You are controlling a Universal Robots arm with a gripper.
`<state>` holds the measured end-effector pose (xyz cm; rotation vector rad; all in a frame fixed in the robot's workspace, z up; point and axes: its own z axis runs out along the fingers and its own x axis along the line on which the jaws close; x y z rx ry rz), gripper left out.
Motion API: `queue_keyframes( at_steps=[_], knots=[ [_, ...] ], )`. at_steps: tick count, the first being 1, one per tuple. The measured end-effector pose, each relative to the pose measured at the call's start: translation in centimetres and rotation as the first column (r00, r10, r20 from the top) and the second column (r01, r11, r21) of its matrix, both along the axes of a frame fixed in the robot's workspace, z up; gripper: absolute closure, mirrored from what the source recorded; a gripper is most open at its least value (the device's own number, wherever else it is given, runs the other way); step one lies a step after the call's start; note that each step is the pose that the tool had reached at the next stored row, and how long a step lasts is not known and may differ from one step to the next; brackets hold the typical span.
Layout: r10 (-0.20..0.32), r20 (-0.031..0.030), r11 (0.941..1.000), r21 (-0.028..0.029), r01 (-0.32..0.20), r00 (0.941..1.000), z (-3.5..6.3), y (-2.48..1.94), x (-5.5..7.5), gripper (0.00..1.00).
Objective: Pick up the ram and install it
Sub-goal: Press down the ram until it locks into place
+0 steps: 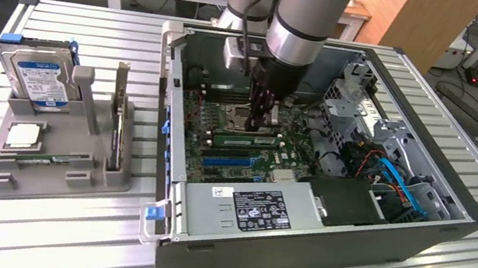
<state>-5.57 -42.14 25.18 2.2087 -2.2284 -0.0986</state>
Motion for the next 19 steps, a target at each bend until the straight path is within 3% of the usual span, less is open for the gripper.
queue_keyframes(
  at_steps=[19],
  knots=[
    [-0.007, 0.0, 1.0, 0.0, 0.007, 1.0, -0.04, 0.03, -3.2, 0.91]
  ],
)
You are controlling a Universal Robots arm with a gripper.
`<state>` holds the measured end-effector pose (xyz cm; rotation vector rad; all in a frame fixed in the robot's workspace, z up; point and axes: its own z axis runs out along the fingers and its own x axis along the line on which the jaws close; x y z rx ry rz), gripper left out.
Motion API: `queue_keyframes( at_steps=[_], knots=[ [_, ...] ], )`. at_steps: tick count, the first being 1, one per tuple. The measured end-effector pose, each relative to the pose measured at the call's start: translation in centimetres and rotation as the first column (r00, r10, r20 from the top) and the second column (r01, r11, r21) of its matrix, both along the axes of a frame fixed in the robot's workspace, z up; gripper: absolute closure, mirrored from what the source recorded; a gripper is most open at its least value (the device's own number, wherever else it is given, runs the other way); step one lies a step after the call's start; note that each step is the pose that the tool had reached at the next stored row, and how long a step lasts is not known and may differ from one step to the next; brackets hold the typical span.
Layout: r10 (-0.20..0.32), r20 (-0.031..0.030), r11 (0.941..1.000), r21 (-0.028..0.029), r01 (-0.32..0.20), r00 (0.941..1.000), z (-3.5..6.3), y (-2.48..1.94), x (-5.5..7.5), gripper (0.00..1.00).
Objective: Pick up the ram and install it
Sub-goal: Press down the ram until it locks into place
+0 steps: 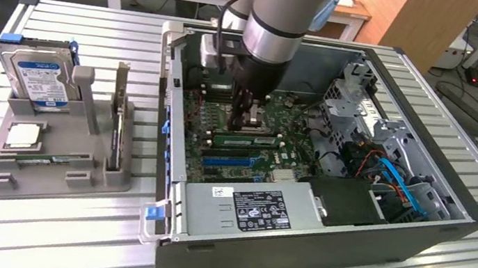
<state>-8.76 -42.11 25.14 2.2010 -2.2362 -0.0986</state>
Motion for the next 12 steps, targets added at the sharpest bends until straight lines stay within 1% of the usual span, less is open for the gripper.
queue_keyframes(
  at_steps=[10, 12],
  knots=[
    [0.0, 0.0, 1.0, 0.0001, 0.0, 1.0, -0.01, 0.01, -1.2, 0.91],
    [0.0, 0.0, 1.0, 0.0001, 0.0, 1.0, -0.01, 0.02, -1.3, 0.91]
  ],
)
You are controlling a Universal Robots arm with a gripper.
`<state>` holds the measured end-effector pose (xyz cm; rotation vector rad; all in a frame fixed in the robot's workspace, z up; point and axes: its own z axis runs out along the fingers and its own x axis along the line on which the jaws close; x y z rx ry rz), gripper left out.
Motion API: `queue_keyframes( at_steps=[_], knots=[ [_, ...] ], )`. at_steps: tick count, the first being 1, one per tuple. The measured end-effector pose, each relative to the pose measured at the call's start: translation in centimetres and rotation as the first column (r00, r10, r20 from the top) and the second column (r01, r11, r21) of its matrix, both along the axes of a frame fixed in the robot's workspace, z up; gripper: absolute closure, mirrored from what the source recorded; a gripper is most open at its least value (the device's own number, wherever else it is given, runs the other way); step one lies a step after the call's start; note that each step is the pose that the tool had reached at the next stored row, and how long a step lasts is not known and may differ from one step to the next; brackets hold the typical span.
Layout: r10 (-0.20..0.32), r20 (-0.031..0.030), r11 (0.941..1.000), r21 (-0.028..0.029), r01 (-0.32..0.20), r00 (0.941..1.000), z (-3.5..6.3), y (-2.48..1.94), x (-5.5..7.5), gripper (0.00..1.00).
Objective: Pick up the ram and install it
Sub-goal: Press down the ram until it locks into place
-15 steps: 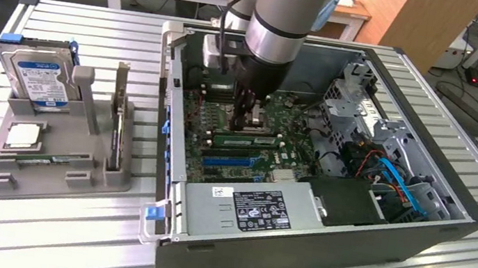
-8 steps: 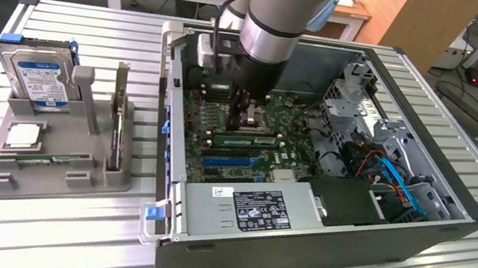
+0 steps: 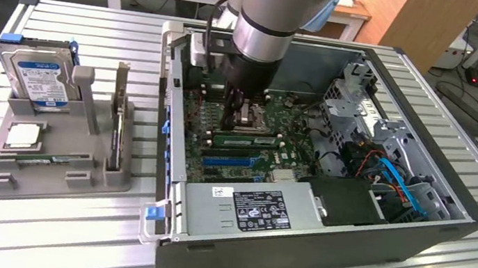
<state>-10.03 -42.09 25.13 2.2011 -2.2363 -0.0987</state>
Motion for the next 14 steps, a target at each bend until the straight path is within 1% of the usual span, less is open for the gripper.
queue_keyframes(
  at_steps=[5, 14],
  knots=[
    [0.0, 0.0, 1.0, 0.0, 0.0, 1.0, -0.12, -0.01, 0.0, 0.91],
    [0.0, -0.0001, 1.0, -0.0001, 0.0, 1.0, -1.05, -0.01, 0.0, 0.91]
  ],
)
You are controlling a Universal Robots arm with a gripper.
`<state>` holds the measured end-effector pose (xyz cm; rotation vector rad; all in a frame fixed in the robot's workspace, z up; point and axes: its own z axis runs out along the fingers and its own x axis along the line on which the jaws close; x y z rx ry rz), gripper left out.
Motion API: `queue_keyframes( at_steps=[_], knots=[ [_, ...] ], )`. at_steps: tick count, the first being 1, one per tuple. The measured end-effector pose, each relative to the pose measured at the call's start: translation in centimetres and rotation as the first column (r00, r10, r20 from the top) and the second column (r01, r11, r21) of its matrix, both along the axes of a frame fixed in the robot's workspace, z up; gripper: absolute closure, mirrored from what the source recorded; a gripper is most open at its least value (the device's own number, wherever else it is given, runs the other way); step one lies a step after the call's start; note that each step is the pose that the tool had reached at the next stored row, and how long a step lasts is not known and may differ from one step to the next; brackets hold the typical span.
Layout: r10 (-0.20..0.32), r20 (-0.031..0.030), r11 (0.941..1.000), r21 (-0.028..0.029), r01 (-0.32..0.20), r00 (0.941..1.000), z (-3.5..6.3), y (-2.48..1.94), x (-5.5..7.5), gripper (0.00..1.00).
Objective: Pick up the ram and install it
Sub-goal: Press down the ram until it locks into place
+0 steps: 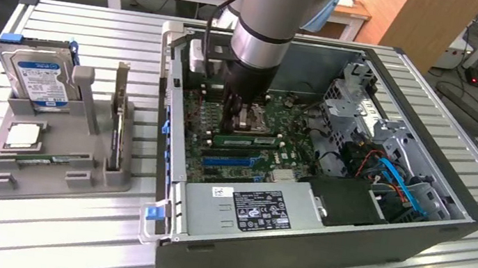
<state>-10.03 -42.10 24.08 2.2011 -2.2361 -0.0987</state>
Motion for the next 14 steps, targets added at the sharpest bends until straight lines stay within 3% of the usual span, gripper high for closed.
queue_keyframes(
  at_steps=[14],
  knots=[
    [0.0, 0.0, 1.0, 0.0, 0.0, 1.0, -0.7, 0.0, 0.0, 0.91]
  ],
)
